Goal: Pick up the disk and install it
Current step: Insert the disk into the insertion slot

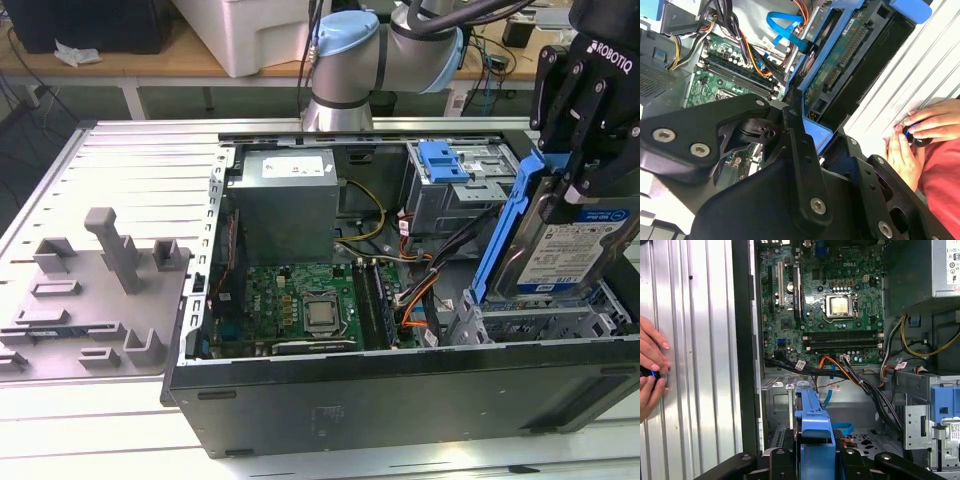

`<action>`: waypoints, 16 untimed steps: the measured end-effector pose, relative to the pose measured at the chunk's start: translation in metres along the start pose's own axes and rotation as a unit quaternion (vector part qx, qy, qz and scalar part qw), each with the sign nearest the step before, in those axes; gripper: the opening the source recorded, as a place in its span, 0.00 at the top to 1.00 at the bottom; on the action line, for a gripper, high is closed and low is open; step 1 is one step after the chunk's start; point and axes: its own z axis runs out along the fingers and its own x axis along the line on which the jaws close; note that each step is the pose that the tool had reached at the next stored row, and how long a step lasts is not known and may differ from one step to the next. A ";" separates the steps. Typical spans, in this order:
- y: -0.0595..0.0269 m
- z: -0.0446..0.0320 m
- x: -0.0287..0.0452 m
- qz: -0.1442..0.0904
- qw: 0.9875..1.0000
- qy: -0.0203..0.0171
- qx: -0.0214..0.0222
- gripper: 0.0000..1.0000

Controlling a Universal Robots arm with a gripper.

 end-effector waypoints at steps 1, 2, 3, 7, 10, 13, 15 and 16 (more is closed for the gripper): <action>0.0000 -0.0004 0.0000 0.000 1.000 0.000 0.000 0.64; 0.0000 -0.0005 0.0000 0.000 1.000 0.000 0.000 0.64; 0.0000 -0.0005 0.0000 0.000 1.000 0.000 0.000 0.64; 0.0000 -0.0006 0.0000 0.000 1.000 0.000 0.000 0.64; 0.0000 -0.0006 0.0000 0.000 1.000 0.000 0.000 0.64; 0.0000 -0.0007 0.0000 0.000 1.000 0.000 0.000 0.64; 0.0000 -0.0007 0.0000 -0.002 1.000 -0.001 0.000 0.64; 0.0000 -0.0007 0.0000 -0.002 1.000 -0.001 0.000 0.64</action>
